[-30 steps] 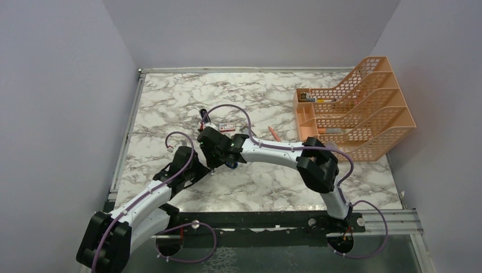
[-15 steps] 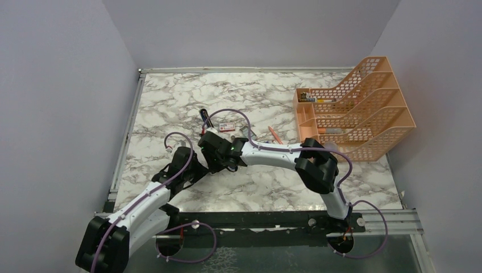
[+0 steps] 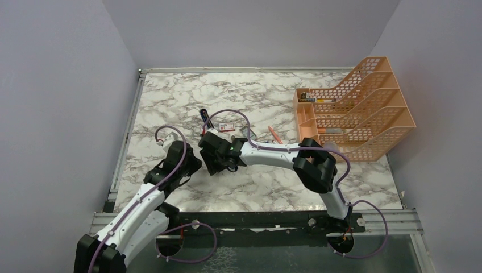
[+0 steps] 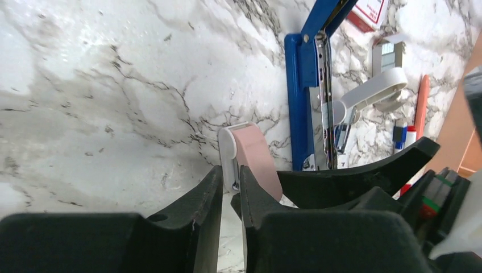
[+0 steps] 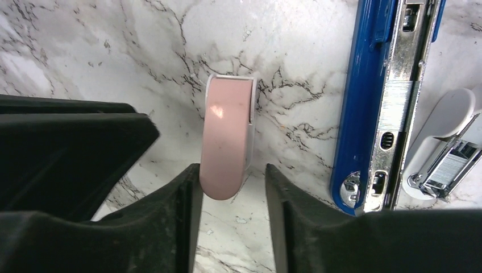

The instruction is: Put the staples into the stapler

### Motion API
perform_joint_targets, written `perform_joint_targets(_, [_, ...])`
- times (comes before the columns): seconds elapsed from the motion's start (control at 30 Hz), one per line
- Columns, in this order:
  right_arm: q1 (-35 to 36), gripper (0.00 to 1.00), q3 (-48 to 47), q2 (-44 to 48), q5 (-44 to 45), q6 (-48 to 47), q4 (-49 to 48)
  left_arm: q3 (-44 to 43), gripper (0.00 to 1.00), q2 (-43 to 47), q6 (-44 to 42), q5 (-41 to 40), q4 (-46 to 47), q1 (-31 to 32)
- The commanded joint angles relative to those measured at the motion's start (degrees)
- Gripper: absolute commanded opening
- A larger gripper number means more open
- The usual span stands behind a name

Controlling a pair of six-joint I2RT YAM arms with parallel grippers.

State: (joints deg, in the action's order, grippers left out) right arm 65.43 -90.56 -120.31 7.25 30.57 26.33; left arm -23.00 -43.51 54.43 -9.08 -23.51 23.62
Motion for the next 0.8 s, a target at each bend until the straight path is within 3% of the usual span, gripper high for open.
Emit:
perform_joint_targets(0.0, [0.07, 0.54, -0.41, 1.94, 1.28, 0.46, -0.87, -3.86, 0.20, 2.58, -1.74, -8.10, -6.37, -0.33])
perform_joint_targets(0.27, [0.05, 0.54, 0.38, 5.08, 0.97, 0.41, -2.50, -8.41, 0.23, 5.54, -3.69, -14.65, -10.51, -0.33])
perform_joint_targets(0.53, [0.05, 0.38, -1.94, 2.72, 2.13, 1.10, 0.28, -8.01, 0.24, 5.08, -3.49, -14.21, -10.68, -0.33])
perform_joint_targets(0.77, [0.05, 0.32, -3.76, -1.56, 3.42, 1.43, 6.34, -7.16, 0.25, 4.70, -3.13, -12.95, -10.33, -0.33])
